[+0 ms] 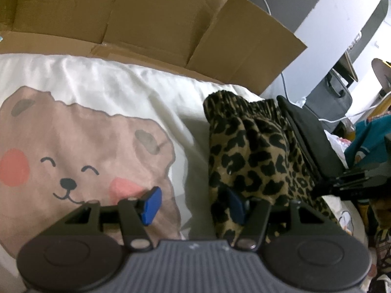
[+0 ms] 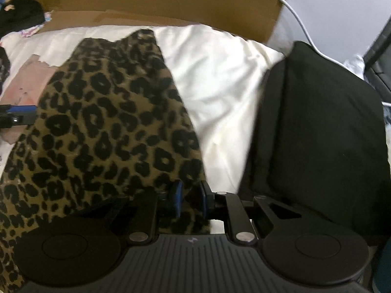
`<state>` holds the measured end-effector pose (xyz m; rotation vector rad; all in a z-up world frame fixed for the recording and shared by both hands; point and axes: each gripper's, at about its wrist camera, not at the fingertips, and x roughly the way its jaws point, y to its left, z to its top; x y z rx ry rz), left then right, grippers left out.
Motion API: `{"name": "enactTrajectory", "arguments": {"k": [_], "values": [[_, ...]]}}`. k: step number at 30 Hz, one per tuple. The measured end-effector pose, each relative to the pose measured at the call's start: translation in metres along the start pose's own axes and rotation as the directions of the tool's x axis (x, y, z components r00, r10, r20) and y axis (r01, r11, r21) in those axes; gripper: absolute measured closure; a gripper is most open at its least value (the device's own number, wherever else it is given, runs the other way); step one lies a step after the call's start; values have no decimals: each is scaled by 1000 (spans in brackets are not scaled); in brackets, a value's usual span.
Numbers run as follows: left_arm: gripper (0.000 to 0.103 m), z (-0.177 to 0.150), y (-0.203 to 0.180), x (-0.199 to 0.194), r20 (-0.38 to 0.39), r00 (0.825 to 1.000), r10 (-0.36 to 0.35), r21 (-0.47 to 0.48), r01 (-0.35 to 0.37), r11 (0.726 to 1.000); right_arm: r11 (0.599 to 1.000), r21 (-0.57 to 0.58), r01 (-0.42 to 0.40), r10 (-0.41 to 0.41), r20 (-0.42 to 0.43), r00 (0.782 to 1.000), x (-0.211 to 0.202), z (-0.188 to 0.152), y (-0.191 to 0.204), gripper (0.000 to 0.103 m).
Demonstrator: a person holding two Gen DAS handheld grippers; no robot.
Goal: Fold clothes
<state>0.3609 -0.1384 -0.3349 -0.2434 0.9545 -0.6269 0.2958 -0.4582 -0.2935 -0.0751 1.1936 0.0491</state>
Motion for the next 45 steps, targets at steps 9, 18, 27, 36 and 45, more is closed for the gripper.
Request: {"name": "enactTrajectory", "arguments": {"k": [9,18,27,36,45], "values": [[41,0,2,-1,4,1000,-5,-5,5,1000,996,41,-81,82,-29,996,3,-11,-5,85],[41,-1,3,-3,8,1000,-10,-10,10,1000,993,78,-92,93,-5,996,-13,-11,-20,103],[41,-1,4,-3,6,1000,-13,-15,13,1000,989,111,-98,104,-51,993,12,-12,-20,74],[41,1,2,-8,43,999,-29,-12,30,999,990,121,-79,81,-18,997,-15,-13,-23,103],[41,0,-11,-18,124,986,-110,54,104,993,987,161,-22,33,-66,997,6,-16,-28,103]]}}
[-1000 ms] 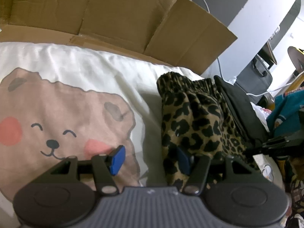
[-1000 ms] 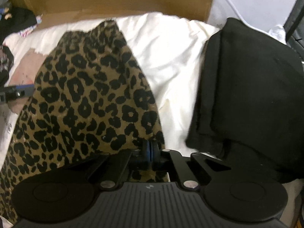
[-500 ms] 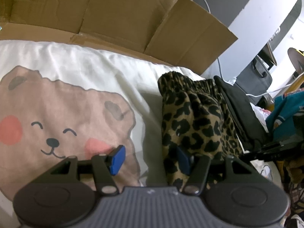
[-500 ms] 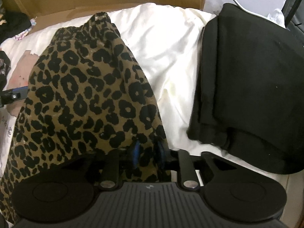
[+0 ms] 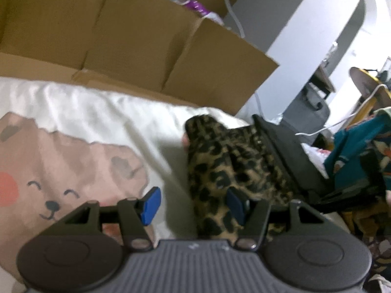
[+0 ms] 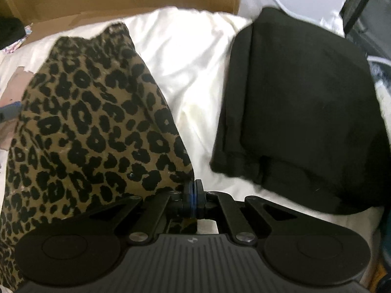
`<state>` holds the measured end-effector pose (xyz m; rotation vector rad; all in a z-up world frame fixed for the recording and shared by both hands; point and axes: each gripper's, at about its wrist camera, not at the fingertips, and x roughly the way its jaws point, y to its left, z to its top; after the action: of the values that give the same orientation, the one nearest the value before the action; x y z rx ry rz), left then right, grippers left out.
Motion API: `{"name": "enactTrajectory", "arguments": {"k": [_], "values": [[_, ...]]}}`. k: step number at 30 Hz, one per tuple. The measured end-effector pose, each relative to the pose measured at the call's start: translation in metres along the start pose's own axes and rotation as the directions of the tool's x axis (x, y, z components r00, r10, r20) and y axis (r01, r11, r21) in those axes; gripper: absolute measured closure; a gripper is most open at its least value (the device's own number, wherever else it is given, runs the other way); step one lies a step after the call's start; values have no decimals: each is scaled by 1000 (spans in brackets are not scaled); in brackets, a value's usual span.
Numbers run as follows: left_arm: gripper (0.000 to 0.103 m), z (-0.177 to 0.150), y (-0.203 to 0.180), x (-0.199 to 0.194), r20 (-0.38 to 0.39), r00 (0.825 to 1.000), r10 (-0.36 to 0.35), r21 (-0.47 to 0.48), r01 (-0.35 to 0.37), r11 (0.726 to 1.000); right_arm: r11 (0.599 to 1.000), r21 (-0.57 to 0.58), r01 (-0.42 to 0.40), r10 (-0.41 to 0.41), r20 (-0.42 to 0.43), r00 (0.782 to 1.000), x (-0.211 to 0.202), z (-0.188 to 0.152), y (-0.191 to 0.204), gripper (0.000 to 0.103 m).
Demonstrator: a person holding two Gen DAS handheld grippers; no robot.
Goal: Fold clothes
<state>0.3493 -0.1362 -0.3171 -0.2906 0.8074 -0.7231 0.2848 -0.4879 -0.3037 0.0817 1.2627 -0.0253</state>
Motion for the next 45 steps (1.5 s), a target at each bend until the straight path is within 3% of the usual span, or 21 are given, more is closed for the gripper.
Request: {"name": "enactTrajectory", "arguments": {"k": [3,7,13,15,23,27,29,33,39,42,45], "values": [[50,0,-3,-3,16,999,-48,10,47,999,1000,28,-3,3,8,1000,-3,4,-2,101],[60,0,-10,-6,36,993,-110,27,109,994,1000,-1,31,-31,79,996,-25,11,2,91],[64,-4,-22,-1,13,988,-152,67,150,986,997,-44,-67,73,171,983,-37,21,21,91],[64,-7,-27,3,-6,989,-149,84,149,985,991,-76,-109,121,189,975,-33,25,36,91],[65,-16,-16,24,-139,990,4,53,4,999,965,-162,-205,239,234,942,-11,51,111,91],[65,-12,-17,18,-122,992,-1,51,7,999,961,-190,-199,243,250,937,0,63,136,91],[65,-10,-15,15,-111,994,-13,39,17,999,966,-198,-168,214,242,946,9,64,141,87],[65,-6,-10,9,-93,995,-23,11,24,1000,973,-187,-132,174,230,958,30,65,134,87],[64,0,2,1,-69,998,-10,-25,8,1000,967,-246,-60,100,155,983,24,72,134,86],[64,2,4,-1,-56,998,-10,-36,8,999,976,-204,-79,112,159,981,9,74,129,85],[64,2,3,1,-55,998,-10,-36,8,999,962,-227,-149,201,226,953,-12,73,136,81]]}}
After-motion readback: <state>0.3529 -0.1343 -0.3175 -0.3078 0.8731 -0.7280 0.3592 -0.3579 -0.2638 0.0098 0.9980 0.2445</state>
